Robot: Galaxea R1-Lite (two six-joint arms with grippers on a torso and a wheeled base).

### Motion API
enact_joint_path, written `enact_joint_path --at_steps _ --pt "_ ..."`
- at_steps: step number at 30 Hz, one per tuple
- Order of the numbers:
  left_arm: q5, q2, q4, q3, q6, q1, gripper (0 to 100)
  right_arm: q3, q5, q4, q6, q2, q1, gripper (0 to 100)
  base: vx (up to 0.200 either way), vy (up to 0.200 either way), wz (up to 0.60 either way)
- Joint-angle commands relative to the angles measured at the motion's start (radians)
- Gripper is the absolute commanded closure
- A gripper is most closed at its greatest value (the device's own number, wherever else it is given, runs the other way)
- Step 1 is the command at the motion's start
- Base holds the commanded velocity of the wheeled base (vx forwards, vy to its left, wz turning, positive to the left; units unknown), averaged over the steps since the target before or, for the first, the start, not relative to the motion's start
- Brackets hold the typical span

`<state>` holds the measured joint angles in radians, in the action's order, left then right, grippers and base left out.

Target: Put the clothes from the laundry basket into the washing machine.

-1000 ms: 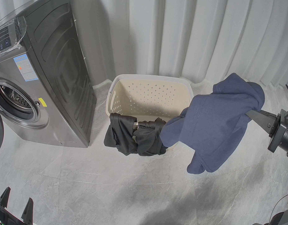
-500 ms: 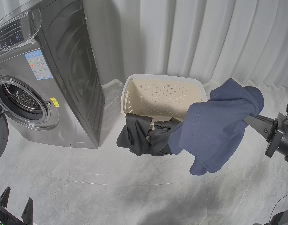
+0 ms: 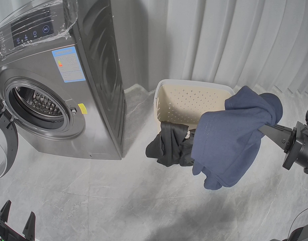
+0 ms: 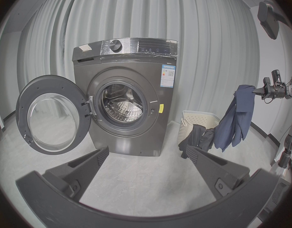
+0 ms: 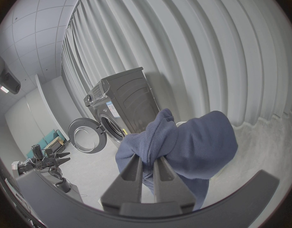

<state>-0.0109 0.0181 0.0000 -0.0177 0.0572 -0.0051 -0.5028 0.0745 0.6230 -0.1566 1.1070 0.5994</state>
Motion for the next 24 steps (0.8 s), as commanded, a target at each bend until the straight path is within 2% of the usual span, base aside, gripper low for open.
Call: enact_joint_path --at_steps 1,24 --pt "0.000 -0.017 0.000 0.018 0.001 0.001 0 0.000 0.001 0.001 -0.001 0.004 0.003 100 0.000 0.200 0.00" --pt "0.000 -0.017 0.000 0.018 0.000 0.001 0 -0.002 0.007 0.004 -0.003 0.011 0.003 100 0.000 0.200 0.00"
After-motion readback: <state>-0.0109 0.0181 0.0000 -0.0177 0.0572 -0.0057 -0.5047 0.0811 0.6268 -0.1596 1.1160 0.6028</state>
